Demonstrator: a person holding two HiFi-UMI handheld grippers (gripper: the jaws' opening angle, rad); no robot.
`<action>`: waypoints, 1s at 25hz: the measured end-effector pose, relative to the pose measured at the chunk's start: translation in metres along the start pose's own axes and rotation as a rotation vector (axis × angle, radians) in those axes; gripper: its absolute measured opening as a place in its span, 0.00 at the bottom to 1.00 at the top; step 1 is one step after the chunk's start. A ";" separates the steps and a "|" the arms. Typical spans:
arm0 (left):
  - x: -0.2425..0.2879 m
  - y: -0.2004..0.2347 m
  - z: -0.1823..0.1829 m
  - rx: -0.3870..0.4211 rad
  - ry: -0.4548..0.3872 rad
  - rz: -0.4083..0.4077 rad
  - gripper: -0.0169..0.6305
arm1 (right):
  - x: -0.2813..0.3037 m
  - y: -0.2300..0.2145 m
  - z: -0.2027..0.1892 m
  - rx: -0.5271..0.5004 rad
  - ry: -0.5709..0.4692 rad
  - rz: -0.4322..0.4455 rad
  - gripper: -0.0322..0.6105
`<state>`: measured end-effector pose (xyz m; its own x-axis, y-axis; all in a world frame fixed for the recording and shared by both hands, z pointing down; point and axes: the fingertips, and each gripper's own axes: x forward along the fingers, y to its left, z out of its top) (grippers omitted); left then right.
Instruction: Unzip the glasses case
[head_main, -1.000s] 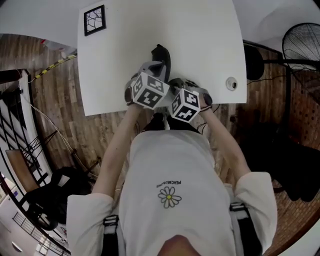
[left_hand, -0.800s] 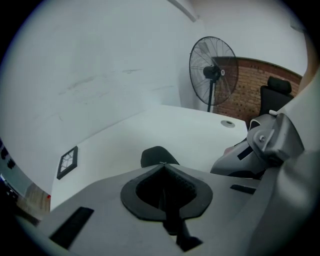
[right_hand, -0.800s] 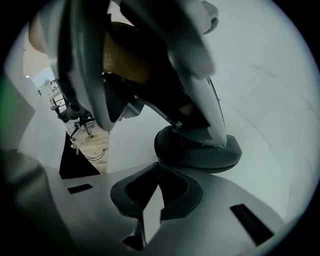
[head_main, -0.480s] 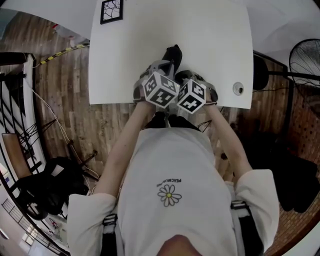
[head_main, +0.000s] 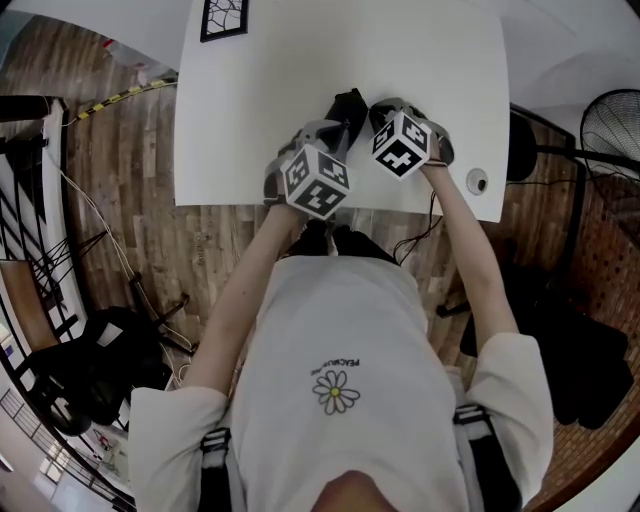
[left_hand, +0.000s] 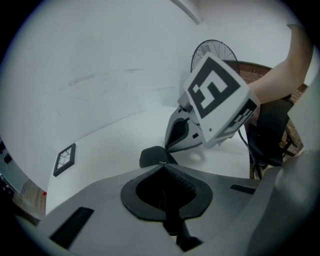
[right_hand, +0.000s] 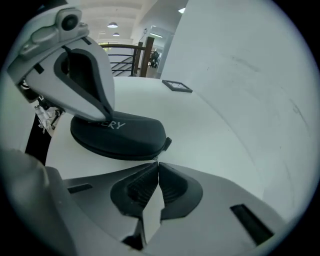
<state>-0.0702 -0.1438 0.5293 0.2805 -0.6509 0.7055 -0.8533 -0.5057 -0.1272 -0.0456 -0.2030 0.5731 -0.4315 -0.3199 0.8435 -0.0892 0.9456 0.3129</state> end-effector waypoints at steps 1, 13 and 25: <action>0.000 0.000 0.001 0.003 -0.001 0.002 0.05 | 0.002 -0.004 0.001 0.011 -0.001 0.000 0.06; -0.004 -0.041 0.000 0.099 -0.003 -0.063 0.05 | -0.057 0.078 -0.063 0.111 0.052 0.099 0.06; -0.008 -0.054 -0.003 0.064 0.004 -0.058 0.05 | -0.069 0.077 -0.083 -0.029 0.106 0.037 0.06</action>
<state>-0.0271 -0.1097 0.5325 0.3266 -0.6172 0.7158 -0.8057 -0.5778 -0.1306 0.0519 -0.1128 0.5757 -0.3366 -0.2906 0.8957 -0.0487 0.9553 0.2916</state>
